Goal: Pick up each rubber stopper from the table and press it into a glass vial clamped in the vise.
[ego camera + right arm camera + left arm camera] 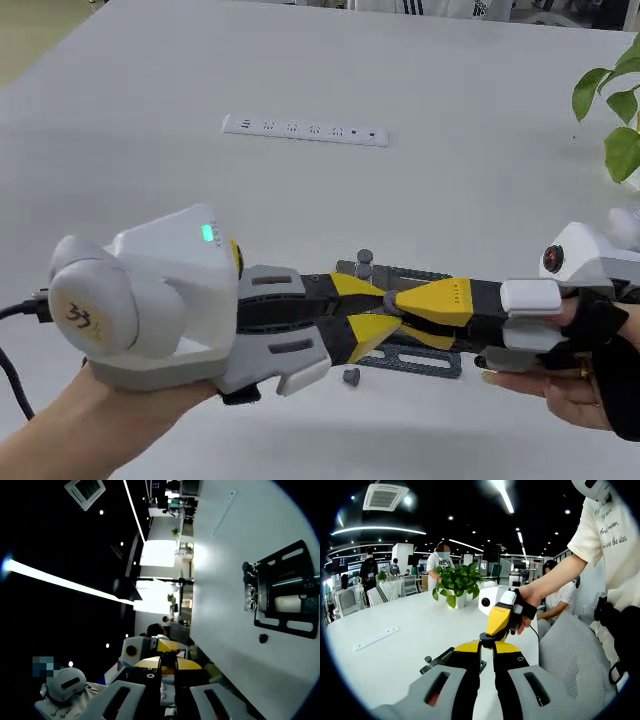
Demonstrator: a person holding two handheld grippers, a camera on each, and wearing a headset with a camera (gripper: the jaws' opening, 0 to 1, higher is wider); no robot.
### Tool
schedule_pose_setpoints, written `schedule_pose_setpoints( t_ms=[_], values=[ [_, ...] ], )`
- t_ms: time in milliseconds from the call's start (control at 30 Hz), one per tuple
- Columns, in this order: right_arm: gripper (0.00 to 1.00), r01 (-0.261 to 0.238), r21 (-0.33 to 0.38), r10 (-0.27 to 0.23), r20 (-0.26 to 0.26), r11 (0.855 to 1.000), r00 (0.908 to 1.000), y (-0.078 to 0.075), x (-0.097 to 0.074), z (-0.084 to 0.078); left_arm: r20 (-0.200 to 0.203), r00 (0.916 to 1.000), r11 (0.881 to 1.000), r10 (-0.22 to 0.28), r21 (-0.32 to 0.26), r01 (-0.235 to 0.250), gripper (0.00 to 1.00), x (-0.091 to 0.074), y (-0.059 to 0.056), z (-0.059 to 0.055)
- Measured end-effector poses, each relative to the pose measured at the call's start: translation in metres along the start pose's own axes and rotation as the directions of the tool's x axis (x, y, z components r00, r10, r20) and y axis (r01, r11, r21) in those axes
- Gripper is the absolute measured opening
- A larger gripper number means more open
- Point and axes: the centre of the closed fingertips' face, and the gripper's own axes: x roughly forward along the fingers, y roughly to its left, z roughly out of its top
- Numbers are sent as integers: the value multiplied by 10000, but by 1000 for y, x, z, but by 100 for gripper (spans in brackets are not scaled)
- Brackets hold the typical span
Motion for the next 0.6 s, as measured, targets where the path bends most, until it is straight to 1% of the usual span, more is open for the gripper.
schedule_pose_setpoints(
  t_ms=[133, 233, 333, 467, 567, 600],
  values=[
    [4, -254, 344, 261, -214, 9991, 9994, 3, 0, -7, 78, 9996, 9996, -273, 37, 272, 6, -1, -5, 1],
    [5, -348, 370, 358, -256, 9987, 9990, 5, -1, -9, 97, 9993, 9993, -367, 14, 367, 6, -2, -7, 1],
    [5, -656, 628, 677, -311, 9959, 9972, 7, -3, -11, 214, 9983, 9985, -537, -132, 540, 5, -2, -10, 4],
    [5, -697, 622, 723, -392, 9956, 9966, 8, -3, -14, 186, 9974, 9975, -693, -153, 695, 5, -2, -13, 3],
    [5, -674, 538, 698, -442, 9963, 9966, 8, -3, -16, 154, 9971, 9971, -750, -105, 751, 4, -3, -15, 2],
    [5, -612, 408, 631, -453, 9973, 9970, 7, -3, -16, 92, 9970, 9970, -767, -119, 768, 4, -2, -15, 1]
  ],
)
